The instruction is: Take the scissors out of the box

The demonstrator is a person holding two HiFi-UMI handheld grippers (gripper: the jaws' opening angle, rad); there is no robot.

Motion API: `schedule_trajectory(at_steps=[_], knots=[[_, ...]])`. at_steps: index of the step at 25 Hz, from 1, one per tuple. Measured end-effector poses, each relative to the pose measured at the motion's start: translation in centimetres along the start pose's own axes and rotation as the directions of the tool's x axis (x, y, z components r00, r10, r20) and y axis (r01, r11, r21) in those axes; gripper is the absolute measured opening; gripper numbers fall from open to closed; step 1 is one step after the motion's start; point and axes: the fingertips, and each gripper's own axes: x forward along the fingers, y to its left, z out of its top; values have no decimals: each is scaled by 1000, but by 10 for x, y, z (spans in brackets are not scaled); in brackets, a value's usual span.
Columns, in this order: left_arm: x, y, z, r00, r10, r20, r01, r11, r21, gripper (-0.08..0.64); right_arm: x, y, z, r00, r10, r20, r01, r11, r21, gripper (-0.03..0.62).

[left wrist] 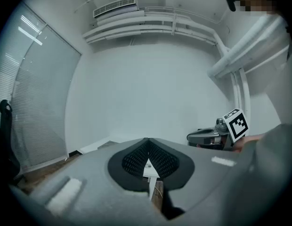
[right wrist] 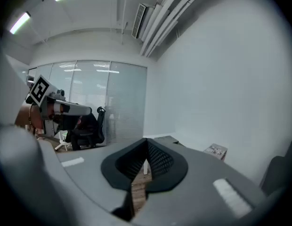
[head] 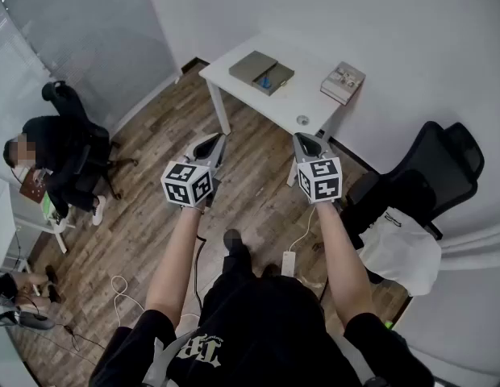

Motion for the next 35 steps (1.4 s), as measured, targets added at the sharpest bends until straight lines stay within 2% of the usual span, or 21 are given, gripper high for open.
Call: schedule_trajectory(at_steps=[11,19,26,35], knots=[[5,3,-9,1000,-11,-9,11,1000,-12,2,3,-2,-6,1000,-7,-10,7,1000,9,5],[21,21,-7,999,-30,-15,30,999,-24,2,20,-10,-4,999,-30,-28,30,999,18,5],[52,55,-5,999,-51,-18,51,998,-34,2,57,-22,3,998,-52,-42,53,998,14,5],[103,121,-2,995,-88,-36,86,996,-33,2,135,-32,13,995,-70,-67,71,997,18,5]])
